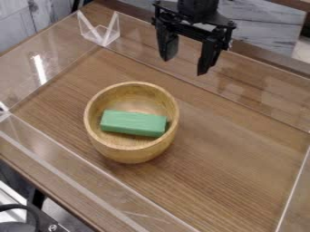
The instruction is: Remove the green block from inside the brown bowl and put it on the table
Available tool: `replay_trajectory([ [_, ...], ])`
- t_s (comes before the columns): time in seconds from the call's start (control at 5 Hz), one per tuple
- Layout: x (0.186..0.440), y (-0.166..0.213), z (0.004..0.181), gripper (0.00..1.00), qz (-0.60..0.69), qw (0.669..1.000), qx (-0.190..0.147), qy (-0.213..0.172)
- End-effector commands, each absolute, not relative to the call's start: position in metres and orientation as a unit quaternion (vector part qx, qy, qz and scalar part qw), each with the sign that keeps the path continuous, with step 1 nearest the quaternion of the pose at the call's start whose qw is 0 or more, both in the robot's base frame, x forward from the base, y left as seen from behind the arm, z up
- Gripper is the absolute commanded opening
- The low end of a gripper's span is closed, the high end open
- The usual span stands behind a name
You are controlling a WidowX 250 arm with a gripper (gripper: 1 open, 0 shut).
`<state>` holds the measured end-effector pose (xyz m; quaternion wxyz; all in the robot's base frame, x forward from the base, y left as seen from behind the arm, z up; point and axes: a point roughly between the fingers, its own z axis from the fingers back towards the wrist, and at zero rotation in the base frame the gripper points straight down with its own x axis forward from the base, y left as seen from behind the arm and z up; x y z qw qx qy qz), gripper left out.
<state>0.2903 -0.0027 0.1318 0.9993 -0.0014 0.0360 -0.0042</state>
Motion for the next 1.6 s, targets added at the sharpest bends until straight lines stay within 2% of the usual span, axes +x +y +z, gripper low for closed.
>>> replay_trajectory([
  [0.0, 0.274, 0.014, 0.124, 1.0, -0.129, 0.99, 0.005, 0.05],
  [0.2, 0.243, 0.033, 0.098, 1.0, -0.251, 0.965, 0.006, 0.072],
  [0.4, 0.218, 0.048, 0.088, 1.0, -0.369, 0.928, 0.027, 0.055],
  [0.6, 0.218, 0.061, 0.085, 1.0, -0.374, 0.926, 0.035, 0.042],
  [1.4, 0.233, 0.068, 0.062, 1.0, -0.388, 0.92, 0.045, 0.022],
])
